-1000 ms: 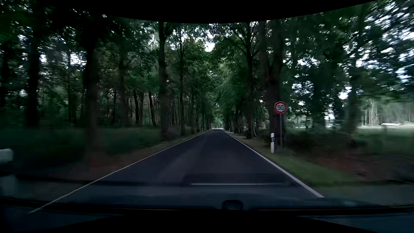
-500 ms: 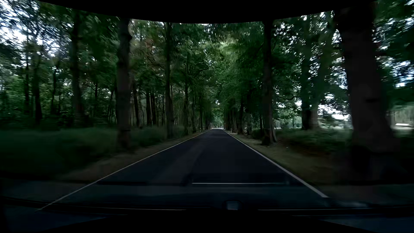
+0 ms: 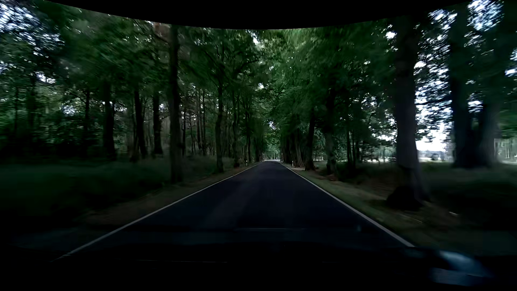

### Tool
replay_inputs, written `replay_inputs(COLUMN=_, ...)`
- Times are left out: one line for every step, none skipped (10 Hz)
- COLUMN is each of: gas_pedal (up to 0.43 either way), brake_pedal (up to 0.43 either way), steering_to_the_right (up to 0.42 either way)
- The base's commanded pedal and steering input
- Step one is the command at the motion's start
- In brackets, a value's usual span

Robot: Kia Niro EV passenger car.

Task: Follow the waypoints while adhering to traffic rules and regulations

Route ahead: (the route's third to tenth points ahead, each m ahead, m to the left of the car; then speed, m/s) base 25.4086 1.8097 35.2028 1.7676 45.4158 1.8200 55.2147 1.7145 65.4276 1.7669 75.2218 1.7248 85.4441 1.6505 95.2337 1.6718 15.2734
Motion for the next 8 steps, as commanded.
replay_inputs(gas_pedal=0.0, brake_pedal=0.171, steering_to_the_right=-0.001)
replay_inputs(gas_pedal=0.0, brake_pedal=0.171, steering_to_the_right=-0.001)
replay_inputs(gas_pedal=0.0, brake_pedal=0.171, steering_to_the_right=0.0)
replay_inputs(gas_pedal=0.0, brake_pedal=0.171, steering_to_the_right=0.001)
replay_inputs(gas_pedal=0.0, brake_pedal=0.177, steering_to_the_right=0.001)
replay_inputs(gas_pedal=0.0, brake_pedal=0.177, steering_to_the_right=0.001)
replay_inputs(gas_pedal=0.0, brake_pedal=0.183, steering_to_the_right=0.002)
replay_inputs(gas_pedal=0.0, brake_pedal=0.177, steering_to_the_right=0.001)
